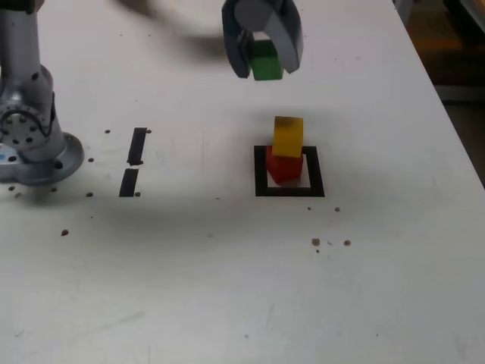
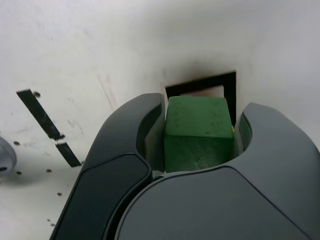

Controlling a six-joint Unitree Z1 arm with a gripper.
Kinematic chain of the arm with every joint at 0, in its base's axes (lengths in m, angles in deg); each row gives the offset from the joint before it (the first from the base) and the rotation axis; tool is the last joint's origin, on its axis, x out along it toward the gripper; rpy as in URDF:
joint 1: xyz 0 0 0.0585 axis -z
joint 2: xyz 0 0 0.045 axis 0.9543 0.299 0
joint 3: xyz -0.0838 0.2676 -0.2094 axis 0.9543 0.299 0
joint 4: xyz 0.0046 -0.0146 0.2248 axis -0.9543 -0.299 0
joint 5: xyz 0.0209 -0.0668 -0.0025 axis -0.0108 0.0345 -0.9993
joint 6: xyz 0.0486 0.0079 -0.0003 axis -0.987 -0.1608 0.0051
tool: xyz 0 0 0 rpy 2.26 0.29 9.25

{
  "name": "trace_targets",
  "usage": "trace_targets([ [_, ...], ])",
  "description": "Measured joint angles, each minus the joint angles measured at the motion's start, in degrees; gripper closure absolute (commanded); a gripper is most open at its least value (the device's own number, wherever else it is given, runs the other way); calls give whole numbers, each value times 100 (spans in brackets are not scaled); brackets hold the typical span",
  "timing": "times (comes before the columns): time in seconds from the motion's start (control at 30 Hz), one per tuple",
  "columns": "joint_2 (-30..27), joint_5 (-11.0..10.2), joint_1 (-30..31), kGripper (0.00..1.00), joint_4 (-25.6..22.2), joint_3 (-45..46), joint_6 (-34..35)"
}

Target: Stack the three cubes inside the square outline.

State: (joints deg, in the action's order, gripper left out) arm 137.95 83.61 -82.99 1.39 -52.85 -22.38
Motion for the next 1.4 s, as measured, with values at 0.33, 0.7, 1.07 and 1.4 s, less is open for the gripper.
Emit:
trace_targets([
  [0.33,-89,153,927,92,-86,-166,716],
  [0.7,206,171,1224,89,16,-100,964],
  [1.07,465,-51,1247,80,302,-49,941],
  [1.4,609,-168,1255,54,357,-26,936],
])
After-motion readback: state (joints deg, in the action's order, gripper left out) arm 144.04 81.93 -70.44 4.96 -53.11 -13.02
